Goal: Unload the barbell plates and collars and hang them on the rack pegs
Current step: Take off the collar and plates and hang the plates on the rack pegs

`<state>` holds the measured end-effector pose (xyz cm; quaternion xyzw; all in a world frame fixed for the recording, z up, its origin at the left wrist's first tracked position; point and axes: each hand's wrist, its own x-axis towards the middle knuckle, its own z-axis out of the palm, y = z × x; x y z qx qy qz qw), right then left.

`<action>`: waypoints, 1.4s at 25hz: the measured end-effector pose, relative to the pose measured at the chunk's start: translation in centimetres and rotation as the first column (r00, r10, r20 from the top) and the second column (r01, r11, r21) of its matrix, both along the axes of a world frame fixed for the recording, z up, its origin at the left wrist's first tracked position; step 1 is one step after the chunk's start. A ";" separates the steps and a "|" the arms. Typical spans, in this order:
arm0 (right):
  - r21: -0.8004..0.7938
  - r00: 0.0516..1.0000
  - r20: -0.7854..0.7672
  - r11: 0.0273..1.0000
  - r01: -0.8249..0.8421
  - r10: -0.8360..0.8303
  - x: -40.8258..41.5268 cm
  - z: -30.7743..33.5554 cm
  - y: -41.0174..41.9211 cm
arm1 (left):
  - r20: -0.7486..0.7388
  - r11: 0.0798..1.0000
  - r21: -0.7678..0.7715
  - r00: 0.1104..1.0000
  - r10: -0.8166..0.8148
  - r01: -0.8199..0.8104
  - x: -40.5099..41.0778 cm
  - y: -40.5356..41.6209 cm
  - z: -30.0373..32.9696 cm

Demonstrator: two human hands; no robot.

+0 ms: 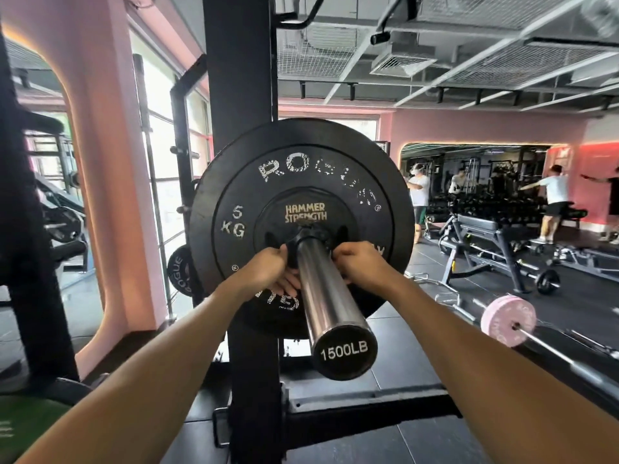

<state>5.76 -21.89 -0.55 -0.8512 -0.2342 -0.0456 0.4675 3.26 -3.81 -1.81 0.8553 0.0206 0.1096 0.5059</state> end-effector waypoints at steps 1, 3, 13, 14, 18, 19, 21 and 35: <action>0.032 1.000 -0.024 0.999 0.002 -0.001 -0.1 0.0 0.1 | -0.003 1.000 -0.008 1.000 0.002 -0.002 0.0 0.0 0.1; 0.055 0.999 -0.053 0.999 0.000 0.003 -0.5 0.0 0.3 | -0.002 1.000 -0.018 1.000 -0.001 0.001 0.1 0.1 0.1; -0.003 0.986 -0.163 1.000 -0.023 0.023 -1.3 0.8 -0.1 | -0.019 0.987 -0.153 0.999 0.044 -0.047 0.5 0.4 0.2; -0.031 0.984 -0.178 0.999 -0.024 0.018 -1.3 1.1 -0.2 | -0.016 0.987 -0.157 0.999 0.046 -0.047 0.5 0.5 0.3; -0.104 0.994 -0.056 0.991 0.090 -0.096 -0.4 2.5 0.0 | 0.022 0.984 -0.163 0.996 0.082 -0.078 0.3 1.1 1.1; -0.135 0.987 0.046 0.978 0.158 -0.153 -0.2 3.1 0.4 | 0.016 0.987 -0.136 0.996 0.086 -0.083 0.2 1.2 1.4; -0.219 0.955 0.200 0.940 0.261 -0.218 -0.2 4.4 1.5 | -0.032 0.993 -0.080 0.996 0.083 -0.085 0.1 1.6 2.2; -0.547 0.929 0.352 0.781 0.302 -0.113 0.1 7.5 5.2 | -0.182 0.795 -0.606 0.968 -0.176 0.031 2.0 -1.1 1.7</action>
